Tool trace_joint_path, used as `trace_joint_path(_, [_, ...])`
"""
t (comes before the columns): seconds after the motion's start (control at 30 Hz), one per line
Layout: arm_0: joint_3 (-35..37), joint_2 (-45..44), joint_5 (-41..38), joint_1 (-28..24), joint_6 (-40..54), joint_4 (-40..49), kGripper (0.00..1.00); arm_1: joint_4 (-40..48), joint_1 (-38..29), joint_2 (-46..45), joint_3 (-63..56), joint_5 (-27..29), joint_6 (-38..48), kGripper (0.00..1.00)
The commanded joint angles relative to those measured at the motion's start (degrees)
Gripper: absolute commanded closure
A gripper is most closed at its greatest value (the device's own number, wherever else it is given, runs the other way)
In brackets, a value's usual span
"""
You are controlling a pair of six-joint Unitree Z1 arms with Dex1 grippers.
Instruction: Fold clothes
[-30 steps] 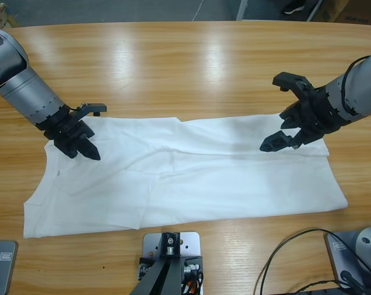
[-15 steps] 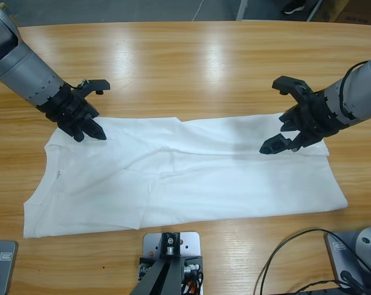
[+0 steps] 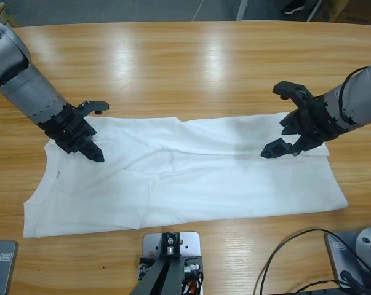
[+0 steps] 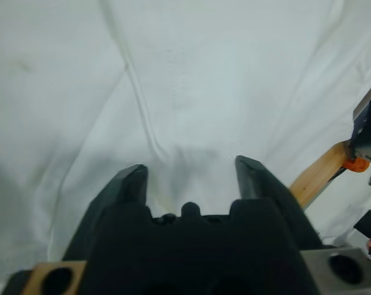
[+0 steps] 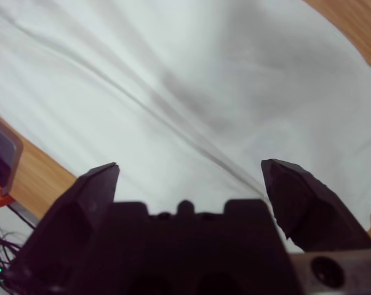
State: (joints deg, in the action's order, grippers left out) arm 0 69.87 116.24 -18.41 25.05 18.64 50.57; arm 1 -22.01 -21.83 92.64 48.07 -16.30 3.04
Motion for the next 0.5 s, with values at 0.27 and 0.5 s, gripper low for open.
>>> trace_joint_path(0.27, [-0.43,4.7,-2.73,-0.35,2.71,0.39,1.0,0.83,-0.4,-0.23,-1.93,0.57,0.88,0.059])
trace_joint_path(0.5, [-0.91,4.17,-1.98,-0.35,3.06,0.32,1.0,0.83,-0.4,-0.62,-1.93,0.69,1.09,0.059])
